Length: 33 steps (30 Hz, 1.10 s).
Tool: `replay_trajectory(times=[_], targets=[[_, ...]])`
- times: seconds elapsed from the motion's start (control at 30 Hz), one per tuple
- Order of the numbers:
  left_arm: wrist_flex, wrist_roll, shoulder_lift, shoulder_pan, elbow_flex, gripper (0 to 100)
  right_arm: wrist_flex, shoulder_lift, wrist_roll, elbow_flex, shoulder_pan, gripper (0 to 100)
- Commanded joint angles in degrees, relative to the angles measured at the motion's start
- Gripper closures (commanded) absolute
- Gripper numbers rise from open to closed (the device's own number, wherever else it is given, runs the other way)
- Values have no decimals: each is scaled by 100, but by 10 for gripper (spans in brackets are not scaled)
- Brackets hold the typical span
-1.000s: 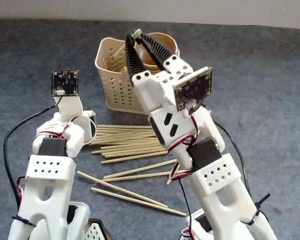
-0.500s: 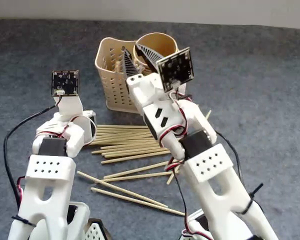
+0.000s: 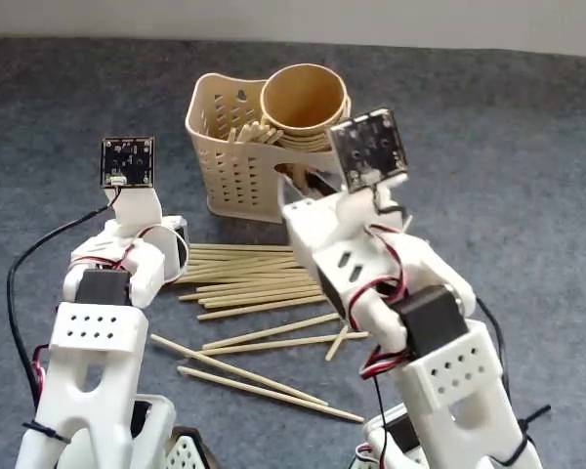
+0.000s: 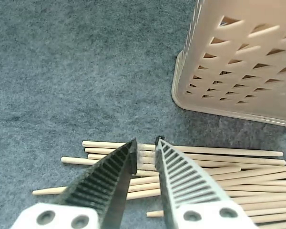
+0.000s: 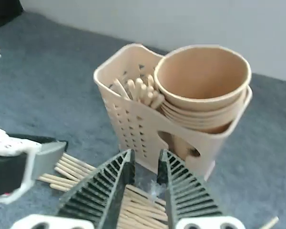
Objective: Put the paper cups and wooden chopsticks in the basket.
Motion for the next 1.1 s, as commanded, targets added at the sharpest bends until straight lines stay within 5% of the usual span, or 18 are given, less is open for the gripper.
replay_trajectory(times=[0.0, 0.27, 1.07], targets=[[-105, 0, -154, -40, -66, 919, 488, -312, -70, 224, 699, 904], [-105, 0, -154, -40, -66, 919, 576, 215, -826, 840, 1921, 904], [-105, 0, -154, -40, -66, 919, 549, 4022, -1363, -13, 2615, 904]])
